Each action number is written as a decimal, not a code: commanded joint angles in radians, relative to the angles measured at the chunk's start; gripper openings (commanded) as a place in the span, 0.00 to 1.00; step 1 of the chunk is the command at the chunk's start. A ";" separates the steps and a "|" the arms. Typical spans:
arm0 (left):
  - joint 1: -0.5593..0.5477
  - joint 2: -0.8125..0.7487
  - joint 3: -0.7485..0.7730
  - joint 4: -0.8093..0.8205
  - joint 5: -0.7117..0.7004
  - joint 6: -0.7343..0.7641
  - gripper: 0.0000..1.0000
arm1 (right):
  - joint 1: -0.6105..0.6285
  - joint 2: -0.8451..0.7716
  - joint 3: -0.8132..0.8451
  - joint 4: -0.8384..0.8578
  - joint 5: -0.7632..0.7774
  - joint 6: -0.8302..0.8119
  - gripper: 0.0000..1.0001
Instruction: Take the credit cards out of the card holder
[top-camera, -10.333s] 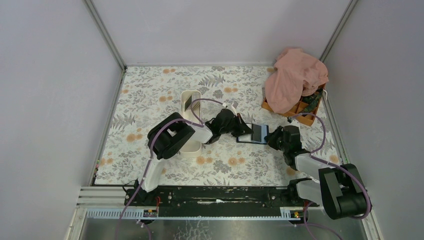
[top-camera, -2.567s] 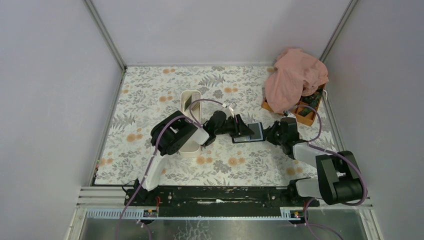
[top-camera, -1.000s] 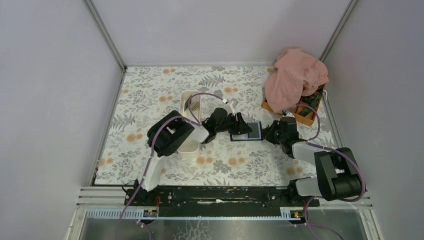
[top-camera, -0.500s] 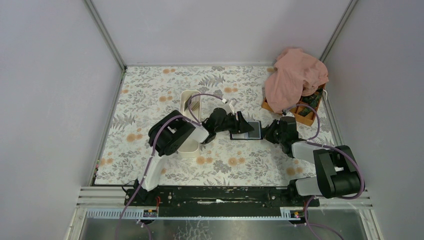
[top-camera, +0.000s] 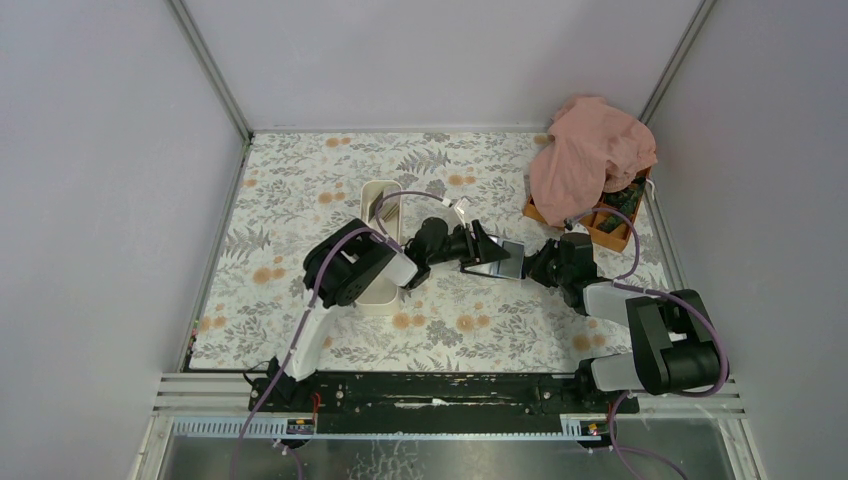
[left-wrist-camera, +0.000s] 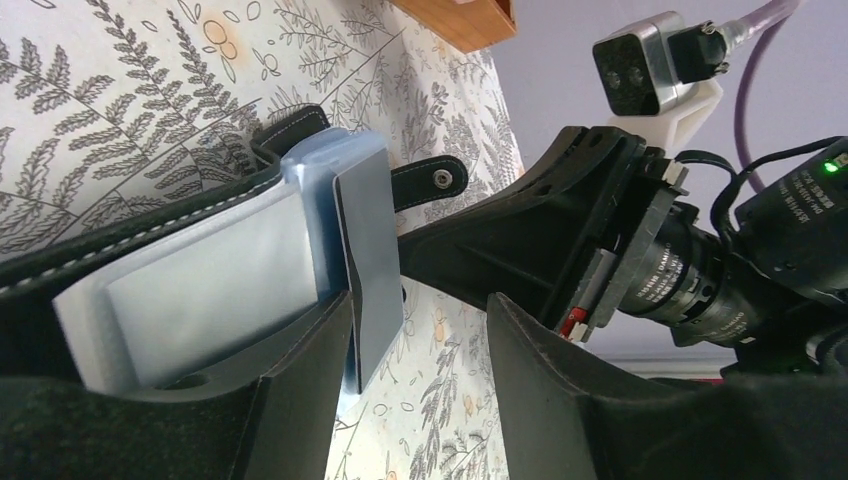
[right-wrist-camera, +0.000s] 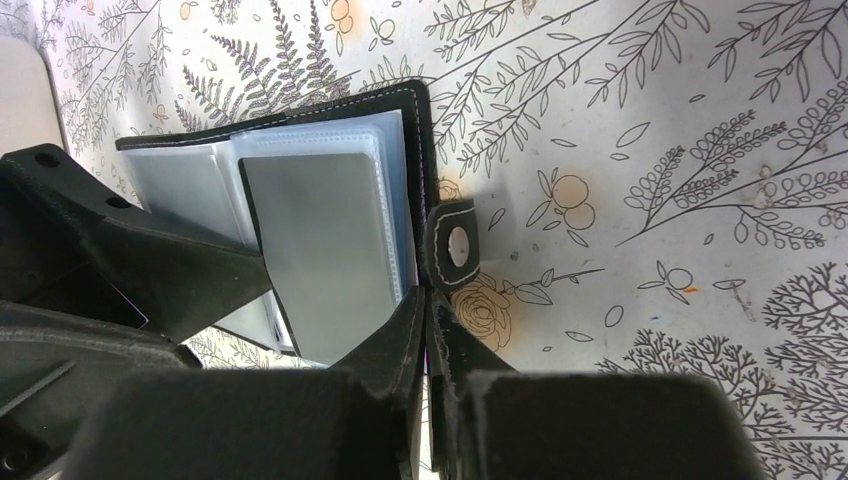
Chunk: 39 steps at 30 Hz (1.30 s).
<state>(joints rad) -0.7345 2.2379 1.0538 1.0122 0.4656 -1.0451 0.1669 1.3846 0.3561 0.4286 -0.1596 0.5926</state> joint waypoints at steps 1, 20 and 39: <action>-0.029 0.040 0.012 0.141 0.120 -0.075 0.59 | 0.006 0.043 -0.002 -0.036 -0.017 -0.001 0.06; -0.032 0.092 0.052 0.071 0.114 -0.015 0.47 | 0.007 0.066 -0.002 -0.021 -0.028 0.004 0.06; 0.085 0.097 0.008 -0.064 0.234 -0.035 0.50 | 0.005 0.117 0.027 -0.007 -0.058 0.077 0.03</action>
<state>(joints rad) -0.6720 2.2745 1.0866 0.9627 0.6270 -1.0725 0.1650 1.4803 0.3801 0.5278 -0.2119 0.6708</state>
